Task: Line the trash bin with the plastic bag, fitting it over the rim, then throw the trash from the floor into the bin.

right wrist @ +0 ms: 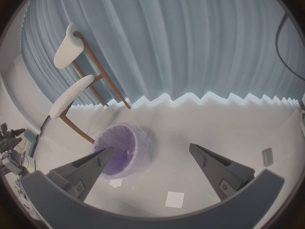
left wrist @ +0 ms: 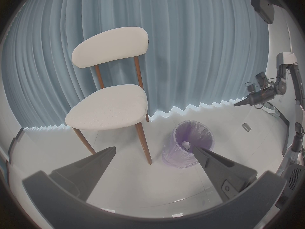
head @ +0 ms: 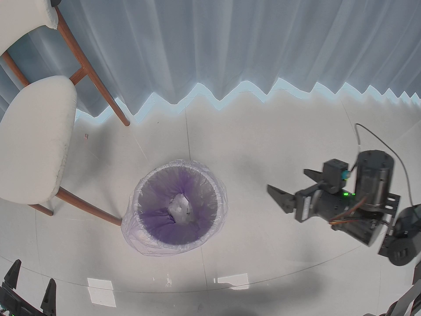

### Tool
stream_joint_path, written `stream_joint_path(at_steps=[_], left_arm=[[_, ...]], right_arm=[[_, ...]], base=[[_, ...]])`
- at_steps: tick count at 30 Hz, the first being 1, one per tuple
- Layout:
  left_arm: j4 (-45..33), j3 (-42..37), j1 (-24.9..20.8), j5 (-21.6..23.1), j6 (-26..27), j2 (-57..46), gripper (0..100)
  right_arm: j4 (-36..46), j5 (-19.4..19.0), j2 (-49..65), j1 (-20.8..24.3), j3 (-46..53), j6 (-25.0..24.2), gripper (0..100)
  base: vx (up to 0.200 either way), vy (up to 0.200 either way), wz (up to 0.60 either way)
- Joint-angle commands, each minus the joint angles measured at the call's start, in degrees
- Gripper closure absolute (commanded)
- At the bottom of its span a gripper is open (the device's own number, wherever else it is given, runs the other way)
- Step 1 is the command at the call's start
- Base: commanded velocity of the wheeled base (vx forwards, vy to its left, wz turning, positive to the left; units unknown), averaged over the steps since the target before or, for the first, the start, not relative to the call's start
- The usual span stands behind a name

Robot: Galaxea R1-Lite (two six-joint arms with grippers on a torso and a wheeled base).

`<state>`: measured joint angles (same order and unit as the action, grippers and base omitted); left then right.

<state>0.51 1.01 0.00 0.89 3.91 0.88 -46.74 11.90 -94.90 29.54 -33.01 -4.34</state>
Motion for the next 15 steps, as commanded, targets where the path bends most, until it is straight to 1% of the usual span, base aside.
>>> stream_joint_path(at_steps=[1,3,5,6,7,9,10,12,13,15], left_arm=[[0.0,-1.0,0.0,0.4,0.4,-0.9,0],[0.0,-1.0,0.0,0.5,0.5,-0.9,0],[0.0,-1.0,0.0,0.7,0.4,-0.9,0],[0.0,-1.0,0.0,0.7,0.4,-0.9,0],[0.0,-1.0,0.0,0.7,0.4,-0.9,0],[-0.1,-1.0,0.0,0.7,0.4,-0.9,0],[0.0,-1.0,0.0,0.7,0.4,-0.9,0],[0.0,-1.0,0.0,0.7,0.3,-0.9,0],[0.0,-1.0,0.0,0.7,0.3,-0.9,0],[0.0,-1.0,0.0,0.7,0.3,-0.9,0]], right_arm=[[11.6,-1.0,47.9,-10.9,28.7,-0.3,0],[13.7,0.1,53.9,-12.1,32.2,-0.1,0],[17.6,0.3,59.3,-13.9,33.0,0.0,0],[17.6,0.3,59.3,-13.9,33.0,0.0,0],[25.1,0.3,66.0,-15.1,33.0,-0.3,0],[32.8,0.3,73.5,-15.7,33.0,-0.1,0],[35.3,0.3,76.1,-15.7,33.0,0.0,0],[46.2,0.1,88.1,-15.7,32.3,0.5,0],[48.9,0.1,91.3,-15.7,31.3,0.3,0],[47.8,0.2,89.0,-15.8,31.3,-0.3,0]], base=[[0.000,0.000,0.00],[0.000,0.000,0.00],[0.000,0.000,0.00],[0.000,0.000,0.00],[0.000,0.000,0.00],[0.000,0.000,0.00],[0.000,0.000,0.00],[0.000,0.000,0.00],[0.000,0.000,0.00],[0.000,0.000,0.00]])
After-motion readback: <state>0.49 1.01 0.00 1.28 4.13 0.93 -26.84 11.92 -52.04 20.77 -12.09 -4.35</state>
